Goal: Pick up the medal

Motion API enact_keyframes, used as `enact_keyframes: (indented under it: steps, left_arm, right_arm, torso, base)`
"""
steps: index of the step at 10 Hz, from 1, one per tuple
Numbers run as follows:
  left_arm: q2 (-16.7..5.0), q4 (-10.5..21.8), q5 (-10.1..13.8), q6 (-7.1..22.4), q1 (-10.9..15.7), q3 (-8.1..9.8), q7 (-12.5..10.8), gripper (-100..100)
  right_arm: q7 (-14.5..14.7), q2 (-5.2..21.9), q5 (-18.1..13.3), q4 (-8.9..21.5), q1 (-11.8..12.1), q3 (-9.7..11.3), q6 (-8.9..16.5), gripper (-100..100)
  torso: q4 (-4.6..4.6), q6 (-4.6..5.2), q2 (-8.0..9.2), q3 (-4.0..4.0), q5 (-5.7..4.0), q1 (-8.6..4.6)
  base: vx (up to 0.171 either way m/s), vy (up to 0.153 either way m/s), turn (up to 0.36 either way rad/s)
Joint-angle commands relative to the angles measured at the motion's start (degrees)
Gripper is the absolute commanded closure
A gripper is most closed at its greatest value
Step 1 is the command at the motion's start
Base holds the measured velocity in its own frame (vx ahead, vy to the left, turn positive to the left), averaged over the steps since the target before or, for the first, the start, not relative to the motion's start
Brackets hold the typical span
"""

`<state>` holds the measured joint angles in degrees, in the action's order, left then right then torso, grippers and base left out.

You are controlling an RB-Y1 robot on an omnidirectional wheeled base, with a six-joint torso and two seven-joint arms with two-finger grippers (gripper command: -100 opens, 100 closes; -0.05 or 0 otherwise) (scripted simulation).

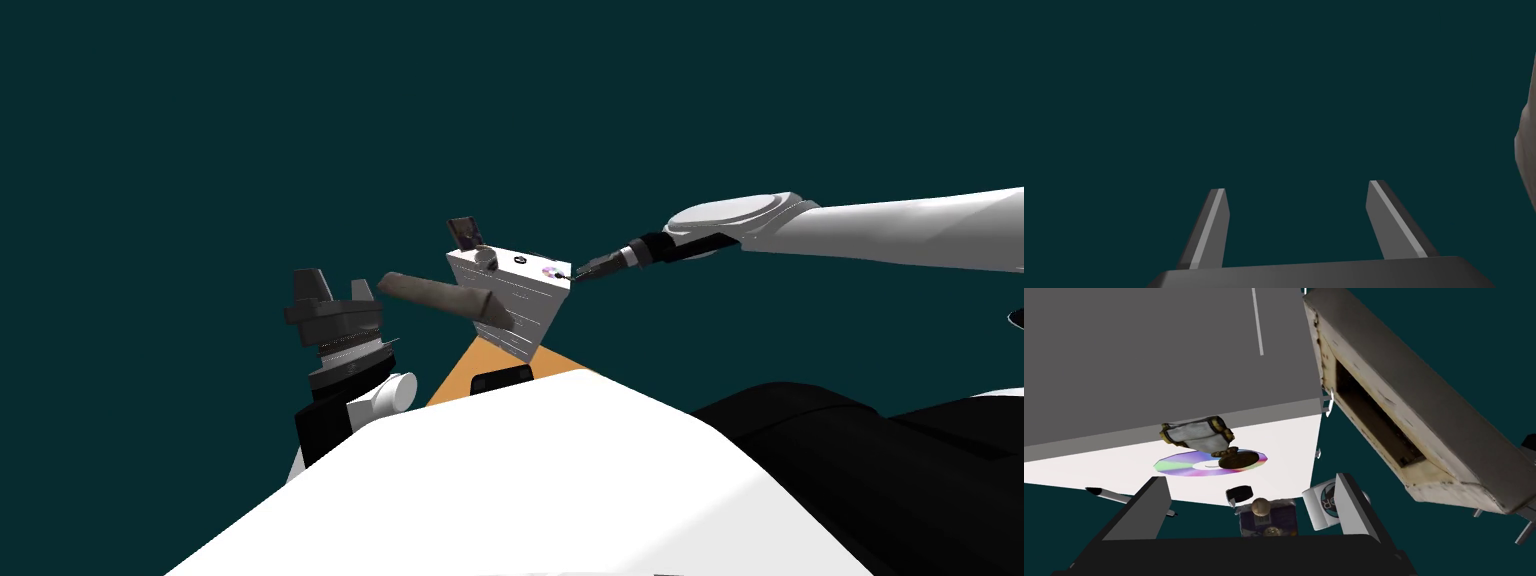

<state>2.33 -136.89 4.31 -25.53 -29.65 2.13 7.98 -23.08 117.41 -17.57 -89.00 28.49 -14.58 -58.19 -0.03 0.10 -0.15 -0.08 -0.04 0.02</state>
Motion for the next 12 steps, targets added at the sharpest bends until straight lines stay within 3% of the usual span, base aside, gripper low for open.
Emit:
enact_keyframes:
  steps: [1,12]
  left_arm:
    - [0.0,0.0,0.0,0.0,0.0,0.0,0.0,0]
    - [0.0,0.0,0.0,0.0,0.0,0.0,0.0,0]
  right_arm:
    - [-0.9,2.9,-1.1,1.3,0.3,0.2,-1.4,-100]
    - [-4.6,19.0,-6.2,5.5,2.7,2.1,-7.0,-100]
  torso:
    - [0.0,0.0,0.0,0.0,0.0,0.0]
    - [-0.01,0.02,-0.03,-0.02,0.0,0.05]
  base:
    - [0.003,-0.008,0.128]
    - [0.005,-0.003,0.091]
